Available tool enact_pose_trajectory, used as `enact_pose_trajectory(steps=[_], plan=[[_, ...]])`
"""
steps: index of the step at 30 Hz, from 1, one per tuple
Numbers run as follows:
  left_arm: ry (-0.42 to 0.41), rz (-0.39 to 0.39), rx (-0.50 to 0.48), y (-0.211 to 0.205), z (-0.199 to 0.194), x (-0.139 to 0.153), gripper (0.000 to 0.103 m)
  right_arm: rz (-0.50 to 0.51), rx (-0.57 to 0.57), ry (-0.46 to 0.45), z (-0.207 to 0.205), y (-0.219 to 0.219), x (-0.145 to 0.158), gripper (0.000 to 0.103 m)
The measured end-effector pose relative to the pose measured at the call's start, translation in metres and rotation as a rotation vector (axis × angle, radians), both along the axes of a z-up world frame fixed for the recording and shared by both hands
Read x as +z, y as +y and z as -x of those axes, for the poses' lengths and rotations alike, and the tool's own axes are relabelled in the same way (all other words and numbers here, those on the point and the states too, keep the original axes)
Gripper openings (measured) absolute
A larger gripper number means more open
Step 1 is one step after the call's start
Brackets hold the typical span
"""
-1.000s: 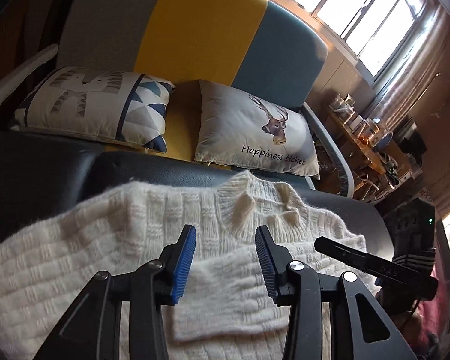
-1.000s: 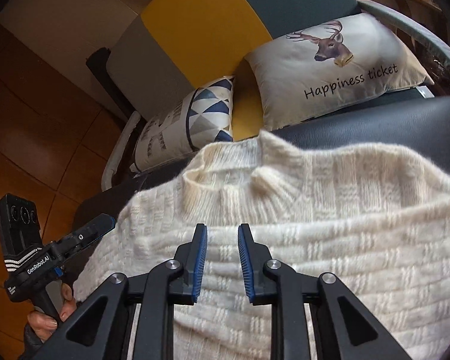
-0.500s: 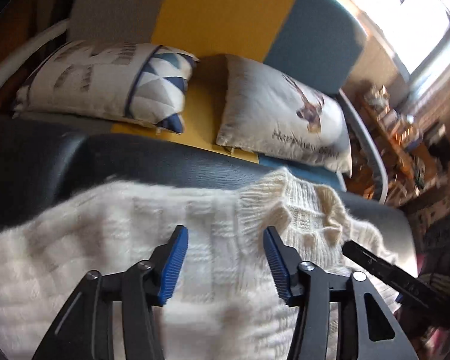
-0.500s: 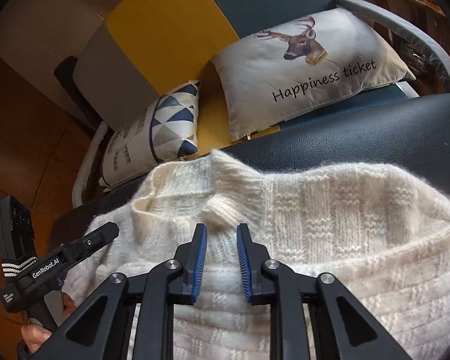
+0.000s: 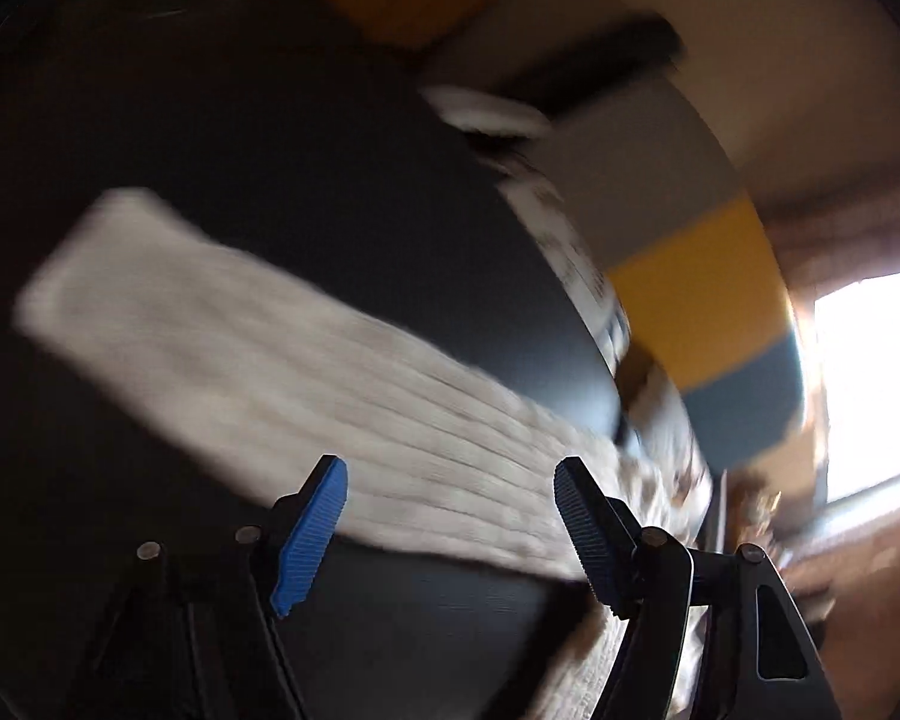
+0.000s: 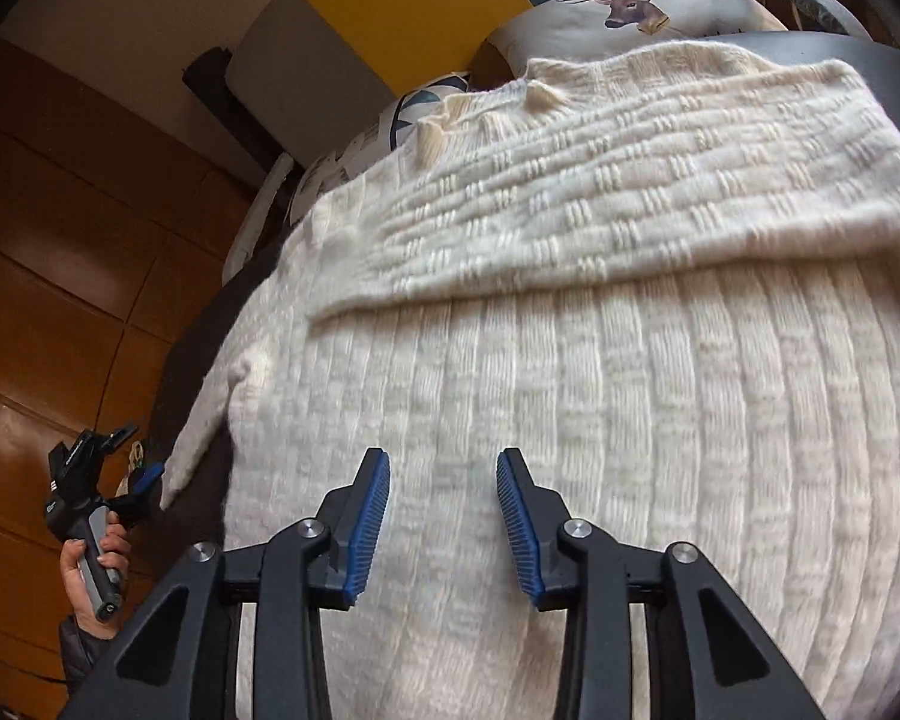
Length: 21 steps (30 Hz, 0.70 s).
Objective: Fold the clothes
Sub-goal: 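Move the left tool to the sleeve hanging off the ottoman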
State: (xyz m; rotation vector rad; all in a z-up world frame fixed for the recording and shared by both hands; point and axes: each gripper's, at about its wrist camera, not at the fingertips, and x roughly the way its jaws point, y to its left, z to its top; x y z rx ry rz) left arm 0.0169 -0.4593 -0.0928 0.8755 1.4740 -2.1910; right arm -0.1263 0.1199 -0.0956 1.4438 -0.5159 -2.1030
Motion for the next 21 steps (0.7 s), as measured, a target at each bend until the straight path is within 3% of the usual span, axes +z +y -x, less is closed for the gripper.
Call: enact_pose_trajectory(steps=[3, 7, 10, 13, 21], plan=[[-0.003, -0.046, 0.139, -0.05, -0.064, -0.009, 0.074, -0.017, -0.023, -0.005, -0.016, 0.0, -0.004, 0.038], [0.025, -0.176, 0.208, -0.085, -0.099, -0.029, 0.076, -0.019, -0.069, -0.023, -0.026, 0.005, -0.007, 0.038], [0.052, -0.289, 0.231, -0.091, -0.099, -0.045, 0.076, -0.044, -0.087, -0.025, -0.029, 0.005, -0.003, 0.038], [0.066, -0.342, 0.229, -0.091, -0.088, -0.055, 0.076, -0.07, -0.094, -0.028, -0.031, 0.004, -0.003, 0.038], [0.064, -0.361, 0.288, -0.091, -0.069, -0.061, 0.076, -0.1, -0.093, -0.03, -0.034, 0.0, -0.006, 0.038]])
